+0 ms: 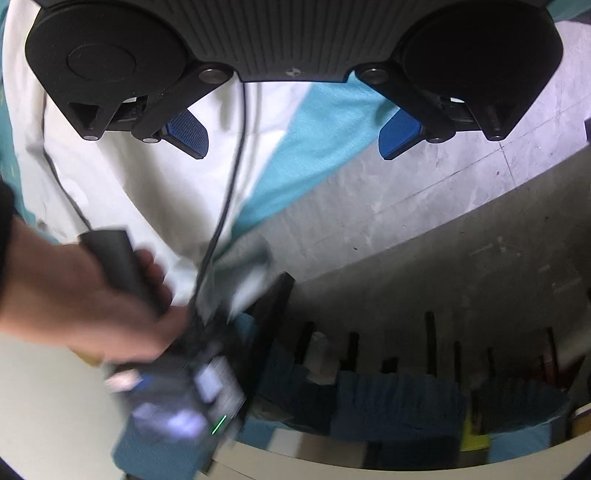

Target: Fold clothes

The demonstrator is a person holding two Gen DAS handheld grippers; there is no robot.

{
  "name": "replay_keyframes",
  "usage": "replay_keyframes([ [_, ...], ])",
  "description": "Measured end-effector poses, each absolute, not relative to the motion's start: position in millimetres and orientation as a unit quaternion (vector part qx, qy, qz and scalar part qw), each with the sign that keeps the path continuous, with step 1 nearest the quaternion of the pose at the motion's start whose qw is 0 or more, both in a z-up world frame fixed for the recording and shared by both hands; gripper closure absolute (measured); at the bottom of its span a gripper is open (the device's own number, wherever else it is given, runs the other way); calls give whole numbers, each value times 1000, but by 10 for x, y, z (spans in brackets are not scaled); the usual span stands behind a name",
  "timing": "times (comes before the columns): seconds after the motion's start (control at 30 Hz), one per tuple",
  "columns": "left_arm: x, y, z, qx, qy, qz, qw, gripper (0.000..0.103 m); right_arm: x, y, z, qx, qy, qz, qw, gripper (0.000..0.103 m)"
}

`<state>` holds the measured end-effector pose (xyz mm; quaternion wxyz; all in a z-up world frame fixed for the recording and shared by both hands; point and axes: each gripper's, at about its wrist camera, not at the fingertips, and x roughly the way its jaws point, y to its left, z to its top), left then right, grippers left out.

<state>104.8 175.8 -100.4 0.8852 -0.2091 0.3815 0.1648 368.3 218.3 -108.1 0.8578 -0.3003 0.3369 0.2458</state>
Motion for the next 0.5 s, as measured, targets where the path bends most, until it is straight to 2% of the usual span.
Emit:
replay_keyframes([
  [0.1, 964, 1680, -877, -206, 353, 149, 900, 3, 3532, 1609, -527, -200, 239, 199, 929, 97],
  [0.2, 858, 1631, -769, -213, 313, 134, 916, 1, 3375, 875, -302, -88, 197, 120, 969, 97],
  [0.33, 864, 1454, -752, -202, 314, 95, 923, 1, 3173, -204, -416, 54, 186, -8, 981, 96],
  [0.5, 874, 1111, -788, -155, 339, 33, 927, 1, 3048, -1145, -1112, 129, 267, -99, 950, 94],
])
